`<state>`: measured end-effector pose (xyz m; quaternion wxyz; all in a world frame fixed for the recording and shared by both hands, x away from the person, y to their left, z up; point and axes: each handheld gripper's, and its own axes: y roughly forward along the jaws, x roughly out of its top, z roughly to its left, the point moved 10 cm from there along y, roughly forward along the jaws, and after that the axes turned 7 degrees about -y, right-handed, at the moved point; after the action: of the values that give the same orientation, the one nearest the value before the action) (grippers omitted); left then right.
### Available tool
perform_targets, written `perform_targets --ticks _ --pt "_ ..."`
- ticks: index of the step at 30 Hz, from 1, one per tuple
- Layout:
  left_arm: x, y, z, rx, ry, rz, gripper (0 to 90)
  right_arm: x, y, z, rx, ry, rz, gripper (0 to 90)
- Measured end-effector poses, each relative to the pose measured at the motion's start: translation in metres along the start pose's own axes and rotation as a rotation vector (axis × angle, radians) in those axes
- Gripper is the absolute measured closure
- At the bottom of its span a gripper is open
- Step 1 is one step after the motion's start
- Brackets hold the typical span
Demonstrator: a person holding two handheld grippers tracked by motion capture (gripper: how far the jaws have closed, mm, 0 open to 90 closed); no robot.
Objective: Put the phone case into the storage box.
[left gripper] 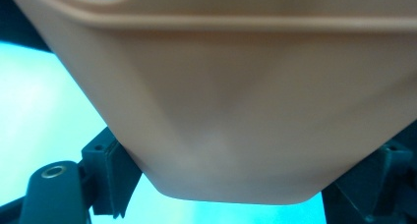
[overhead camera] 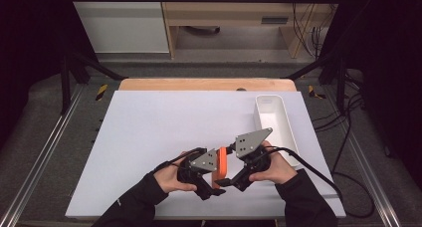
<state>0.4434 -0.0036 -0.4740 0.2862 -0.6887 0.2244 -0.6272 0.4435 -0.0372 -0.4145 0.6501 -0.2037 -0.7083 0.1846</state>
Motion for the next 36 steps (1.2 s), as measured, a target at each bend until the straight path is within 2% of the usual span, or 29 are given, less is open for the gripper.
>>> perform_targets --ticks 3,6,12,17,19,23,28,36 --pt "0.000 0.000 0.000 0.001 -0.002 -0.002 13.9 0.000 0.000 0.000 0.001 0.005 0.000 16.2" --pt "-0.001 -0.001 -0.001 0.010 -0.001 -0.003 7.3 0.000 -0.001 -0.001 -0.003 0.008 0.001 16.1" --pt "-0.001 -0.015 0.007 0.053 -0.041 -0.043 0.7 0.001 -0.009 -0.005 -0.026 0.011 0.013 16.0" --pt "-0.004 -0.027 0.013 0.090 -0.070 -0.062 0.0 0.001 -0.016 -0.008 -0.046 0.017 0.019 16.0" --pt "-0.008 -0.035 0.017 0.107 -0.095 -0.081 0.0 0.002 -0.021 -0.011 -0.064 0.025 0.021 16.0" --pt "-0.013 -0.042 0.022 0.131 -0.113 -0.092 0.0 0.002 -0.028 -0.014 -0.086 0.036 0.022 15.9" --pt "-0.018 -0.053 0.028 0.155 -0.151 -0.135 0.0 0.001 -0.035 -0.019 -0.113 0.046 0.033 15.9" --pt "-0.033 -0.068 0.040 0.221 -0.205 -0.183 0.0 0.005 -0.050 -0.023 -0.151 0.061 0.019 15.9"
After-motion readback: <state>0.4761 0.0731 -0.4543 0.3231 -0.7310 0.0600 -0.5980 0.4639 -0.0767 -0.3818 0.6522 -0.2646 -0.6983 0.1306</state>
